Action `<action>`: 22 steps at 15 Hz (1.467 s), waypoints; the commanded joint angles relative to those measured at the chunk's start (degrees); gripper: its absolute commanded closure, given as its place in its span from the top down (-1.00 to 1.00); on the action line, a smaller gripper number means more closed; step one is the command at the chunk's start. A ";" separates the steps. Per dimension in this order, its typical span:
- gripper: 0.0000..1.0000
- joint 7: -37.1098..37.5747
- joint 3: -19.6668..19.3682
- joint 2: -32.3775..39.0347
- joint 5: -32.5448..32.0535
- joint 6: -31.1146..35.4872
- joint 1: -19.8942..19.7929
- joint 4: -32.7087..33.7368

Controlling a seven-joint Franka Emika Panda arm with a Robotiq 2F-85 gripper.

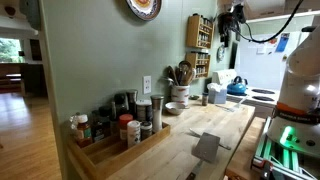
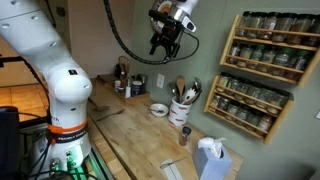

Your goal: Pick up the spice bottle with a blue lid from the kitchen counter and put it in the wooden storage tray

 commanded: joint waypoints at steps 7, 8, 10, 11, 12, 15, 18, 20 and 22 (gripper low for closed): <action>1.00 -0.56 1.05 0.24 0.44 -0.11 -1.43 0.12; 1.00 -1.44 0.67 1.98 1.16 0.00 -1.06 1.36; 1.00 -1.91 0.44 6.26 2.49 2.40 -0.63 2.92; 1.00 -1.98 0.42 7.92 3.20 3.81 -0.66 3.21; 1.00 -2.21 0.17 9.76 4.29 6.41 -0.84 2.85; 1.00 -1.67 0.33 15.14 7.19 13.26 -1.83 1.13; 1.00 -1.30 0.91 19.41 8.52 18.53 -3.08 -1.44; 1.00 -1.03 1.44 21.67 8.24 21.41 -3.78 -3.47; 1.00 -0.29 1.99 23.25 7.24 25.07 -4.28 -5.96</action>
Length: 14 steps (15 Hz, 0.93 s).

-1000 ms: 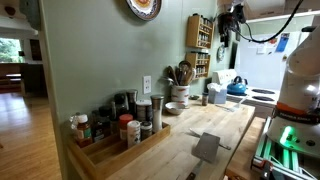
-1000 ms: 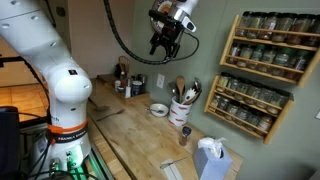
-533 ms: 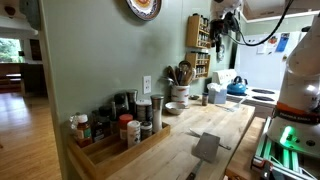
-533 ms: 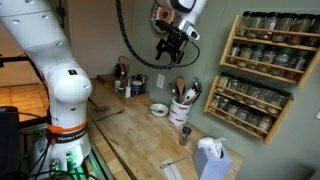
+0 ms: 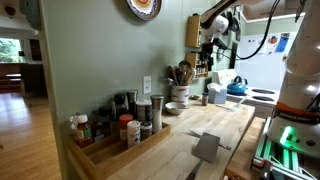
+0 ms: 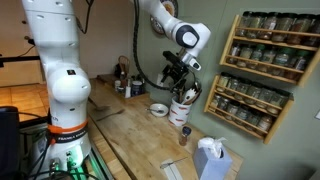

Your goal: Pick up the spice bottle with a blue lid from the kitchen counter and put it in the wooden storage tray

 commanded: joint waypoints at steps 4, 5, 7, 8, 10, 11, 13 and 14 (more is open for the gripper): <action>1.00 1.04 1.71 3.30 0.02 17.53 -2.92 -10.10; 1.00 0.82 1.38 3.74 1.11 21.35 -3.42 -11.98; 1.00 0.77 1.95 4.48 0.48 19.50 -3.50 -10.05; 1.00 0.59 1.88 4.85 0.51 20.61 -3.92 -11.04; 1.00 0.55 2.07 4.91 0.51 20.59 -3.99 -10.58; 1.00 0.56 2.27 4.86 0.51 20.56 -3.93 -10.23; 1.00 0.58 2.46 4.85 0.50 20.54 -3.88 -9.90; 1.00 0.12 2.25 5.49 0.05 21.04 -4.10 -9.70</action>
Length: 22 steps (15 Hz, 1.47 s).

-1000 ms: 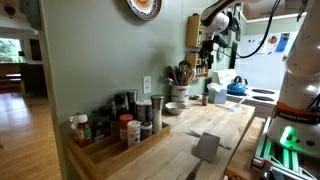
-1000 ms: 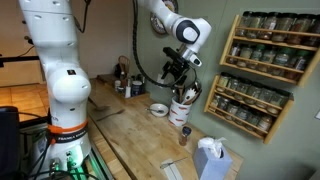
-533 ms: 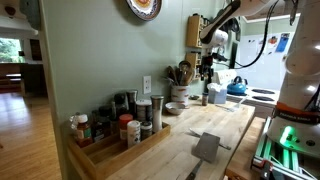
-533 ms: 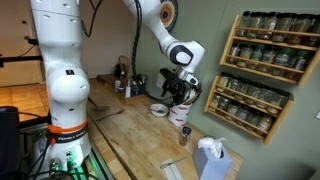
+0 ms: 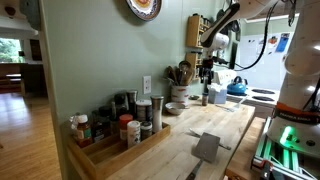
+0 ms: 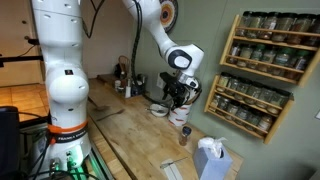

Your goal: Pick up the spice bottle with a blue lid from the kitchen counter and put it in the wooden storage tray

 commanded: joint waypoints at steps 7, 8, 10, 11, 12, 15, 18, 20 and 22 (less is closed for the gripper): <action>1.00 2.36 -0.33 5.01 -6.03 11.69 -3.66 -2.16; 1.00 3.04 -0.40 6.19 -6.31 13.17 -3.98 -1.67; 1.00 4.83 -0.60 8.37 -7.09 16.43 -4.56 -0.98; 1.00 4.98 -0.68 9.39 -7.07 18.17 -4.87 -0.73; 1.00 5.34 -0.78 10.29 -7.18 19.74 -5.16 -0.54; 1.00 5.06 -0.70 12.39 -6.32 23.24 -6.10 0.18; 1.00 4.48 -0.33 14.73 -5.43 25.00 -6.97 1.73; 1.00 3.93 0.17 16.06 -4.61 25.70 -7.44 2.81; 1.00 3.81 0.59 17.41 -4.15 26.11 -7.72 4.01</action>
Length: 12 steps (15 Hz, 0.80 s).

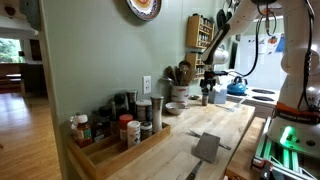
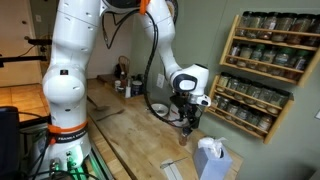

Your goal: Pick up the spice bottle with a blue lid from the kitchen counter and put it in the wooden storage tray

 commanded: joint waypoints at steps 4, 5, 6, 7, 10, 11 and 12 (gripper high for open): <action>1.00 -0.21 1.74 5.31 1.21 1.47 -1.46 4.18; 1.00 -0.63 1.99 5.90 1.40 1.31 -1.66 4.50; 1.00 -1.04 2.31 6.47 1.83 1.31 -1.96 4.80; 1.00 -1.02 2.51 7.13 2.00 1.38 -2.18 5.09; 0.57 -1.03 3.15 8.91 2.44 1.00 -2.86 5.99; 0.47 -0.97 3.33 9.36 2.49 1.06 -3.07 6.25; 0.31 -0.92 3.44 9.75 2.46 1.14 -3.22 6.43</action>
